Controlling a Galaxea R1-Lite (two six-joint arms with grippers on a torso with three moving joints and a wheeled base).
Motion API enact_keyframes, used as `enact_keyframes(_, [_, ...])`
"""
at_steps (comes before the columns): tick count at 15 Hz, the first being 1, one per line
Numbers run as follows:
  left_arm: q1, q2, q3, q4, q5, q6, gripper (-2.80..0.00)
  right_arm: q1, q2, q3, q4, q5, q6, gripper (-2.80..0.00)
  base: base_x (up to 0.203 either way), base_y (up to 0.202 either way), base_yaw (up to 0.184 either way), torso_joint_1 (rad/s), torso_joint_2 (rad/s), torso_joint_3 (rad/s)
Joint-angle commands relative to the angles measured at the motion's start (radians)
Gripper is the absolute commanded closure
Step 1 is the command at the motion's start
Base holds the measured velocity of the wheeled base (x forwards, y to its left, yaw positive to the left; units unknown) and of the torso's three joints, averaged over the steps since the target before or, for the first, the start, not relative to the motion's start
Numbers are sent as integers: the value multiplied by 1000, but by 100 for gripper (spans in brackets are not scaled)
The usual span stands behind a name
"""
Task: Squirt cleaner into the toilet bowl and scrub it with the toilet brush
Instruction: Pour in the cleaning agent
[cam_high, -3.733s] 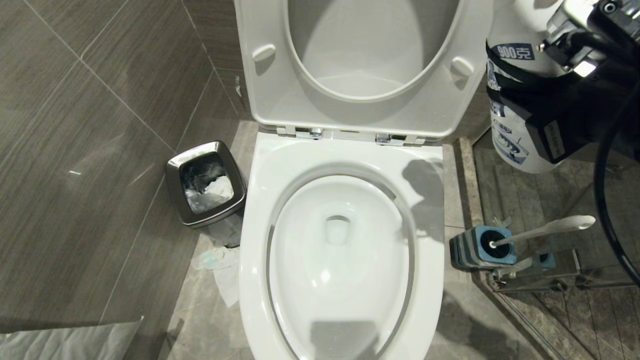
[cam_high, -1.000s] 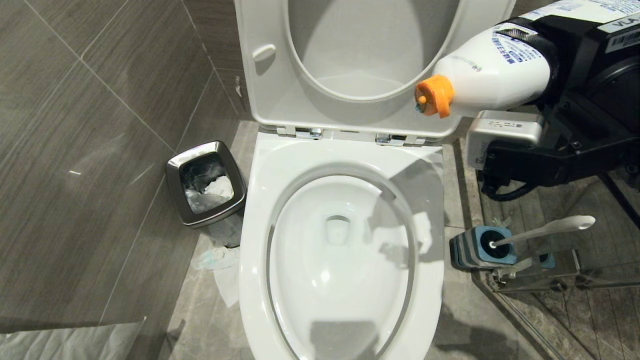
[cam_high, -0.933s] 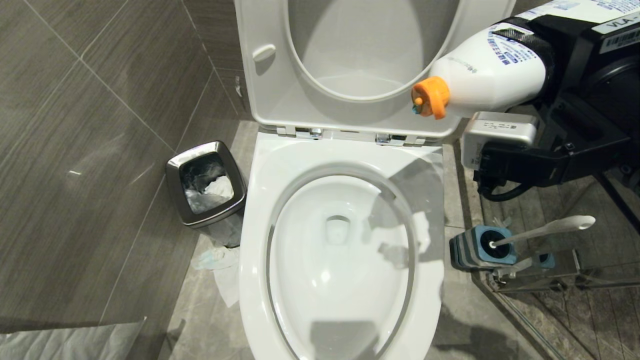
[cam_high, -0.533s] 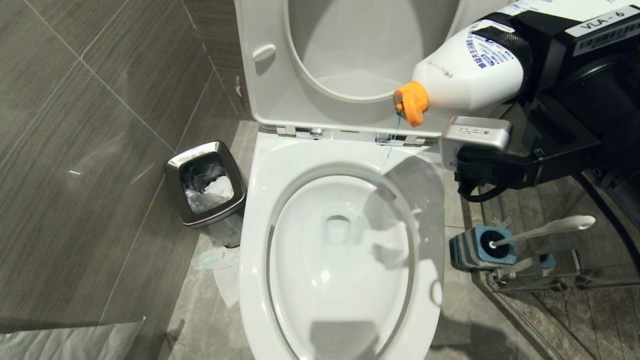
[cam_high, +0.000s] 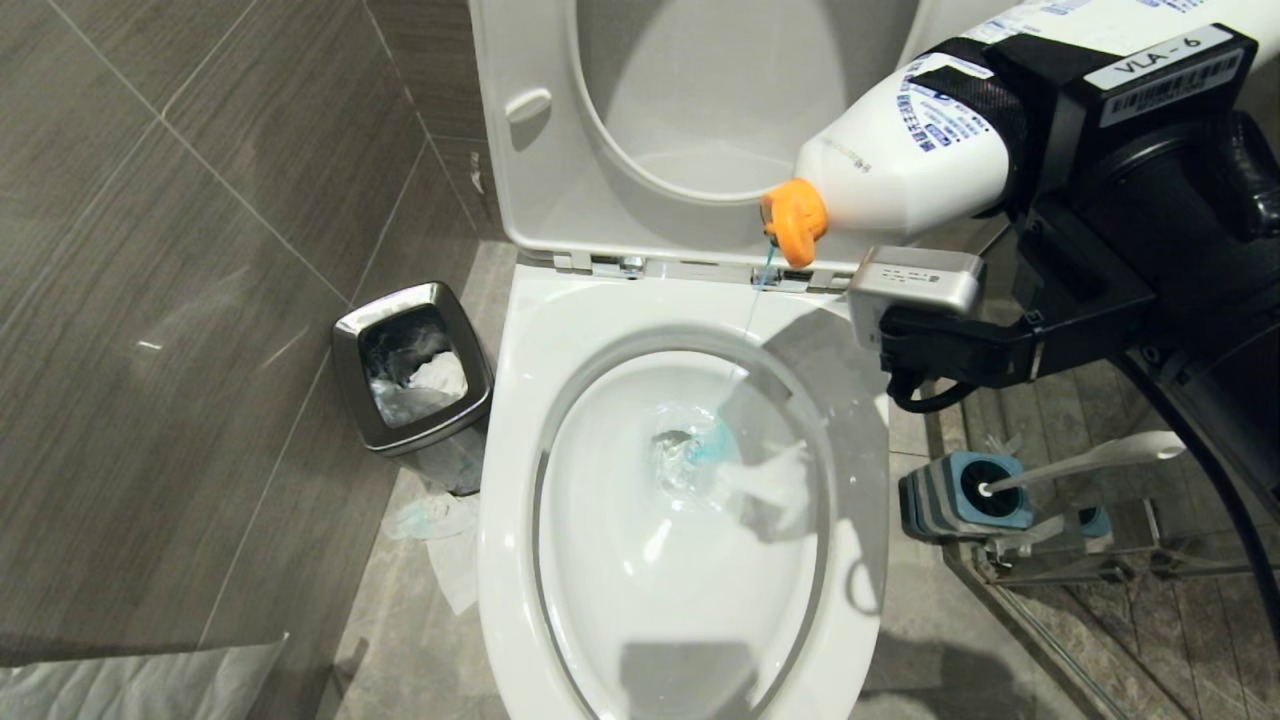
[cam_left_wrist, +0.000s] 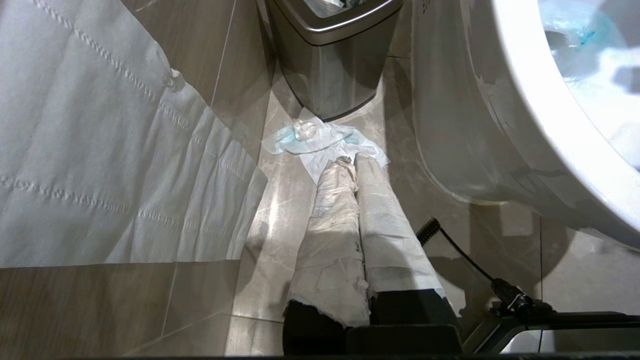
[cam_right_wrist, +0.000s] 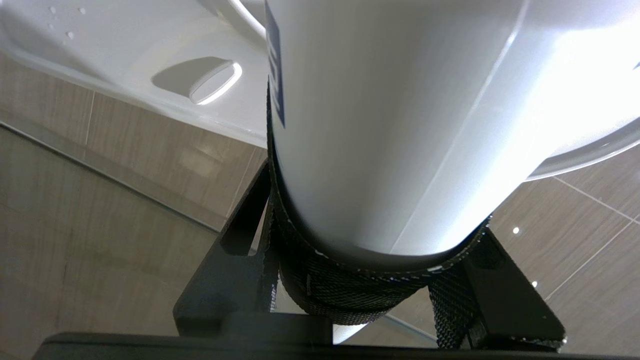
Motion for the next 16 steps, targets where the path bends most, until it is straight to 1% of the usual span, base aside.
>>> enact_keyframes(1, [0,0,0,0,0,0,0,0,14,-15,-8,-3,-10,0,0,0,0,0,0,0])
enact_keyframes(5, [0,0,0,0,0,0,0,16,35,-32,-25,-4,-10,0,0,0,0,0,0,0])
enact_keyframes(9, [0,0,0,0,0,0,0,22,104,-31,-157,-5,-7,0,0,0,0,0,0,0])
enact_keyframes(11, [0,0,0,0,0,0,0,23,116,-29,-182,-5,-6,0,0,0,0,0,0,0])
enact_keyframes(12, [0,0,0,0,0,0,0,23,117,-28,-187,-5,1,0,0,0,0,0,0,0])
enact_keyframes(14, [0,0,0,0,0,0,0,34,119,-22,-187,-9,48,0,0,0,0,0,0,0])
enact_keyframes(16, [0,0,0,0,0,0,0,42,114,-23,-189,-11,54,0,0,0,0,0,0,0])
